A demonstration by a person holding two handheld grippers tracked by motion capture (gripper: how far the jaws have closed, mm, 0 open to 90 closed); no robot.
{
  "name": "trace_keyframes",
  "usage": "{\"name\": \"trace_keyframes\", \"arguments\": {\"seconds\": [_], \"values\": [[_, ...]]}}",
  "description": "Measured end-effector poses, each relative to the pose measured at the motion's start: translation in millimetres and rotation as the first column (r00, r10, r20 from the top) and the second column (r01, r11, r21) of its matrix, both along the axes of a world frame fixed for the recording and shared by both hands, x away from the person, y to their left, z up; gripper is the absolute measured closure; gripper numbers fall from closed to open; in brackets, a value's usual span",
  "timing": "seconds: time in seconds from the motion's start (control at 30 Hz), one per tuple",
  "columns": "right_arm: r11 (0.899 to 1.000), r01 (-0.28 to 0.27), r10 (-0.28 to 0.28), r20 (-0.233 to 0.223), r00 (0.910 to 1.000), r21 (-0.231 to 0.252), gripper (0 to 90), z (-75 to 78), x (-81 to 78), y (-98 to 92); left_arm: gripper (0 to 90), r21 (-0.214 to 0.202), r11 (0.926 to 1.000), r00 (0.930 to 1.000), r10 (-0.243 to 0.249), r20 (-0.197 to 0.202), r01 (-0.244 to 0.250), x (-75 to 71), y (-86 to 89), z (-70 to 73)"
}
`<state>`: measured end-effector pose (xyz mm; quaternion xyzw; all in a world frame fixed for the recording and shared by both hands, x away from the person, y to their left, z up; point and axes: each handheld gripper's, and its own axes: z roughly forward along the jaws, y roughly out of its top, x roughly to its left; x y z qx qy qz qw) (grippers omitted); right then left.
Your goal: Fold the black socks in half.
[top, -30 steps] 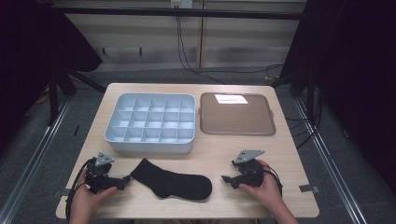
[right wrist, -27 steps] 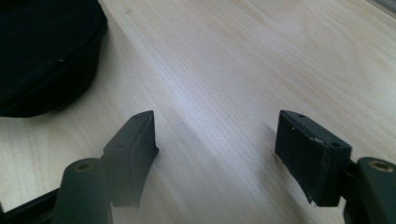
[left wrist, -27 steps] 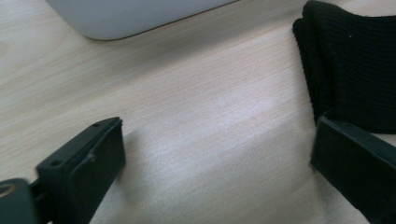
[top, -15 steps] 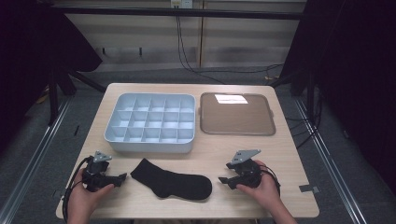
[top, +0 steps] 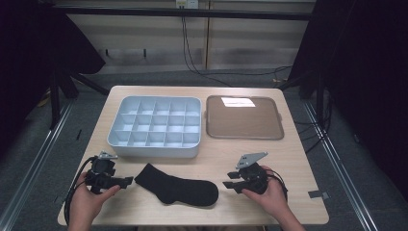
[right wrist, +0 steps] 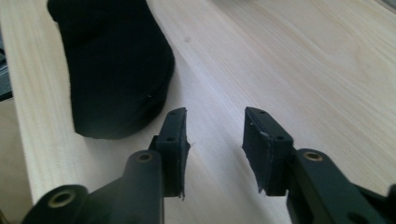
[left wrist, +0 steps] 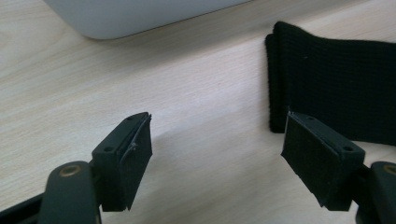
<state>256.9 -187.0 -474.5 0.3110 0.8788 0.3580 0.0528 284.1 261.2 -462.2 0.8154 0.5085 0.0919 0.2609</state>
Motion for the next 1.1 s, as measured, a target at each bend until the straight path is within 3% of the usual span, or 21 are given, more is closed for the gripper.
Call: {"name": "trace_keyframes", "arguments": {"seconds": [0.17,0.53,0.83,0.93,1.1], "values": [[1.000,-0.027,0.026,-0.020,0.9994,-0.014,72.5,4.7,-0.1,6.8,24.8,-0.048,0.9989,0.9986,0.000,-0.052,-0.003,3.5,-6.1,6.6],[0.998,-0.064,0.063,-0.017,0.9978,-0.018,90.0,12.8,-2.5,14.3,25.7,-0.031,0.9985,0.9934,-0.047,-0.104,0.044,11.4,-27.5,3.3],[0.994,-0.111,0.111,0.003,0.9938,-0.007,90.0,18.1,-5.1,29.3,25.7,-0.037,0.9986,0.9945,-0.041,-0.096,0.038,14.9,-31.1,0.1],[0.993,-0.118,0.118,-0.005,0.9930,0.016,90.0,18.0,-6.3,34.5,26.5,-0.025,0.9996,0.9953,-0.019,-0.095,0.016,16.4,-33.0,-3.5],[0.990,-0.140,0.140,0.001,0.9901,0.001,90.0,17.4,-9.6,42.7,31.1,-0.003,0.9999,0.9953,-0.013,-0.096,0.012,17.2,-37.0,-7.8]]}}
